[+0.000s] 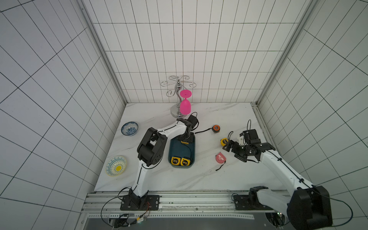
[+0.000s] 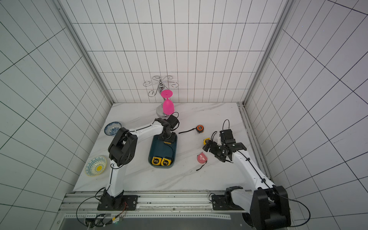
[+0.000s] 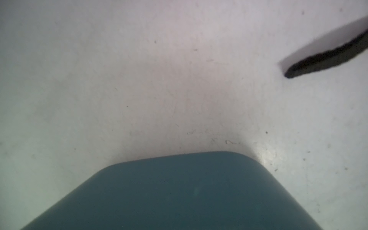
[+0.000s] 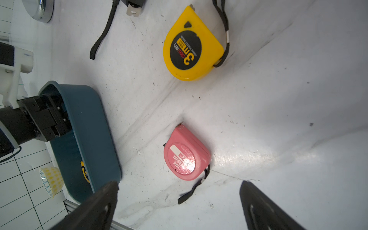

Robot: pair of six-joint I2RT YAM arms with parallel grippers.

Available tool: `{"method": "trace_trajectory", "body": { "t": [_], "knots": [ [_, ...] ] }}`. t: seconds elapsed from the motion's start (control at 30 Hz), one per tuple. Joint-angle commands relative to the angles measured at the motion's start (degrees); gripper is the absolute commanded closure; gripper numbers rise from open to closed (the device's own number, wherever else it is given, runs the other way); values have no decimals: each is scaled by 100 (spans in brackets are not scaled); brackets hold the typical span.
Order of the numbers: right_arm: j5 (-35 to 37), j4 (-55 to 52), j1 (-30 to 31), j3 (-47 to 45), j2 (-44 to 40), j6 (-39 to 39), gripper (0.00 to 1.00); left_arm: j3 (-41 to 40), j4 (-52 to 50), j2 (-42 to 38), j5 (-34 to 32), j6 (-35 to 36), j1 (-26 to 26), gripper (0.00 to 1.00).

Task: Take the tape measure out of the storage box
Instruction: Pick up the tape measure from the storage box, then place the tape measure at the center of the board.

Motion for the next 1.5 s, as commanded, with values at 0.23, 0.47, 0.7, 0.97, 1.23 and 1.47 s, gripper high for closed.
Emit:
{"method": "trace_trajectory", "body": {
  "t": [0.23, 0.47, 0.7, 0.97, 1.23, 1.47],
  "knots": [
    [-60, 429, 320, -209, -151, 104, 1, -496, -182, -944, -22, -655, -38, 94],
    [141, 1147, 913, -179, -114, 278, 1, -401, -487, -1794, 205, -1597, -29, 100],
    [354, 2437, 1400, -369, -99, 447, 1, -196, -355, -2223, 1044, -2852, -35, 100],
    [350, 4190, 1727, -719, 48, 562, 1, -279, 722, -2340, 2299, -4009, -35, 100],
    [231, 5395, 1790, -946, 232, 479, 1, -127, 1146, -2130, 2697, -4499, -132, 100],
    [63, 6032, 1795, -920, 348, 474, 1, 184, 1208, -1922, 2744, -4647, -325, 100]
  ]
}}
